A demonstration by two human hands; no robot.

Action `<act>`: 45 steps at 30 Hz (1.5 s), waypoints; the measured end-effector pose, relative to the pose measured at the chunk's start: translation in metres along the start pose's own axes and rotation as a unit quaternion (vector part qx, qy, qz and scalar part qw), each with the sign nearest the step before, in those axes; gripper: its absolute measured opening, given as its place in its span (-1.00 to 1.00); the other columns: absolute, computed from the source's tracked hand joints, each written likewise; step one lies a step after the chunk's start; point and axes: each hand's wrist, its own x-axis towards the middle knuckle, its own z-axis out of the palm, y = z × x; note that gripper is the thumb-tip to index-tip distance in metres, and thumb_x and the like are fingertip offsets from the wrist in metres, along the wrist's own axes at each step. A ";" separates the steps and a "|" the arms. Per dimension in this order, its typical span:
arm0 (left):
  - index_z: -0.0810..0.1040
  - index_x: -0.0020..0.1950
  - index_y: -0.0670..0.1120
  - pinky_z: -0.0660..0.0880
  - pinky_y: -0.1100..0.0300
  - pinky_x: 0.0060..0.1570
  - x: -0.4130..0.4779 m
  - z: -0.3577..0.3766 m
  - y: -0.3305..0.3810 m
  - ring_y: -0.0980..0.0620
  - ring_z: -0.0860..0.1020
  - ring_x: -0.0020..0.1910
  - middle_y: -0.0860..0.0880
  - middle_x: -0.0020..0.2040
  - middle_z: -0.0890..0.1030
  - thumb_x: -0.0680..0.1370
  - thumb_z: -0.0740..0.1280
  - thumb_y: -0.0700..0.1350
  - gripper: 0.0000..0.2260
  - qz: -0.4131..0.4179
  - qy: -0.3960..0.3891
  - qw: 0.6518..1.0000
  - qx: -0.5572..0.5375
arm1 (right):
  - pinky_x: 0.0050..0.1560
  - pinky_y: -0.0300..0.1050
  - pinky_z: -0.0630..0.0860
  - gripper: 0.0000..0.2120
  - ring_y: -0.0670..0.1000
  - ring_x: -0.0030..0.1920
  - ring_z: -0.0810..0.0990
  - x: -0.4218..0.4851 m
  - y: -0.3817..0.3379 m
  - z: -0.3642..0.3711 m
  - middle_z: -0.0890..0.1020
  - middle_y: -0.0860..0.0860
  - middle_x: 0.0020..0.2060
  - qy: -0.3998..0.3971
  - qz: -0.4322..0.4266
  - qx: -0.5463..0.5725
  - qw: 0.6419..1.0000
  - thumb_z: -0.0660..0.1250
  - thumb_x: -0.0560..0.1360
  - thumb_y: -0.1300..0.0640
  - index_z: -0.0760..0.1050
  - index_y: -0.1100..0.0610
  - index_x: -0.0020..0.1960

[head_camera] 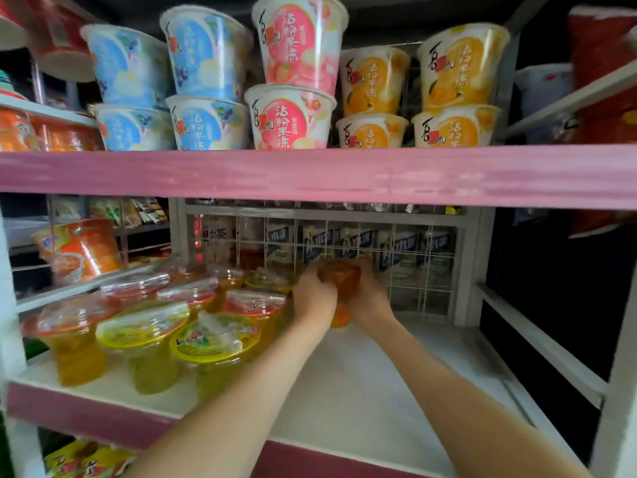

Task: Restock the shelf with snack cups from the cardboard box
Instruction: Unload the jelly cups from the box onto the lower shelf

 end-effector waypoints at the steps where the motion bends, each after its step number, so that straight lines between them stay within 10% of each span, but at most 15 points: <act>1: 0.43 0.36 -0.04 0.44 0.01 0.23 0.002 0.002 0.000 -0.13 0.50 0.21 -0.13 0.26 0.53 0.64 0.10 -0.16 -0.69 -0.001 0.005 1.000 -0.008 | 0.03 -0.06 0.48 -0.69 0.10 0.08 0.53 0.000 0.002 -0.001 0.50 0.09 0.16 -0.018 -0.011 -0.014 1.000 0.25 0.54 0.07 0.34 0.08 0.26; 5: 0.45 0.34 -0.07 0.44 0.07 0.19 0.006 0.004 0.002 -0.13 0.49 0.22 -0.13 0.26 0.53 0.63 0.11 -0.20 -0.69 -0.021 0.035 0.998 -0.041 | -0.03 -0.21 0.40 -0.51 0.09 0.17 0.51 0.003 0.011 -0.001 0.47 0.06 0.21 -0.032 -0.044 -0.033 0.998 0.35 0.47 0.26 0.31 0.05 0.34; 10: 0.41 0.36 -0.13 0.44 0.06 0.15 0.007 -0.001 0.005 -0.17 0.48 0.21 -0.17 0.27 0.51 0.63 0.05 -0.24 -0.67 -0.045 0.031 0.998 -0.036 | 0.22 0.07 0.47 -0.52 0.13 0.22 0.47 0.002 0.003 0.003 0.40 0.04 0.33 -0.026 -0.027 -0.043 0.998 0.26 0.52 0.18 0.26 -0.09 0.39; 23: 0.23 0.47 -0.03 0.51 0.12 0.07 -0.050 -0.038 0.026 -0.09 0.53 0.15 -0.09 0.24 0.50 0.58 0.14 -0.29 -0.54 0.032 -0.034 0.995 0.083 | -0.06 -0.07 0.53 -0.46 0.14 0.07 0.58 -0.026 -0.015 -0.008 0.50 0.13 0.19 0.023 0.011 -0.179 0.984 0.22 0.56 0.14 0.09 0.02 0.47; 30: 0.45 0.12 0.12 0.41 0.54 -0.06 -0.158 -0.134 0.004 0.34 0.50 0.00 0.25 0.03 0.53 0.58 0.24 -0.18 -0.79 0.167 -0.025 0.983 0.072 | -0.03 -0.21 0.42 -0.76 -0.01 0.03 0.52 -0.158 -0.062 -0.009 0.51 0.00 0.05 0.043 -0.227 -0.134 0.964 0.24 0.53 0.27 0.46 0.14 0.19; 37: 0.50 0.02 0.08 0.41 0.54 -0.09 -0.231 -0.246 -0.055 0.32 0.56 -0.07 0.22 -0.07 0.60 0.55 0.28 -0.22 -0.81 0.181 0.051 0.973 0.130 | -0.05 -0.16 0.46 -0.78 0.02 -0.03 0.54 -0.264 -0.105 0.074 0.56 0.04 -0.06 -0.078 -0.333 -0.032 0.939 0.19 0.49 0.15 0.49 0.17 0.09; 45: 0.53 0.05 -0.08 0.45 0.19 -0.05 -0.314 -0.407 -0.177 0.08 0.57 -0.10 0.03 -0.09 0.61 0.52 0.23 -0.15 -0.85 -0.002 0.173 0.950 0.260 | -0.02 -0.07 0.40 -0.74 0.20 -0.06 0.56 -0.392 -0.140 0.244 0.58 0.19 -0.11 -0.284 -0.375 -0.011 0.882 0.15 0.46 0.21 0.52 0.28 0.05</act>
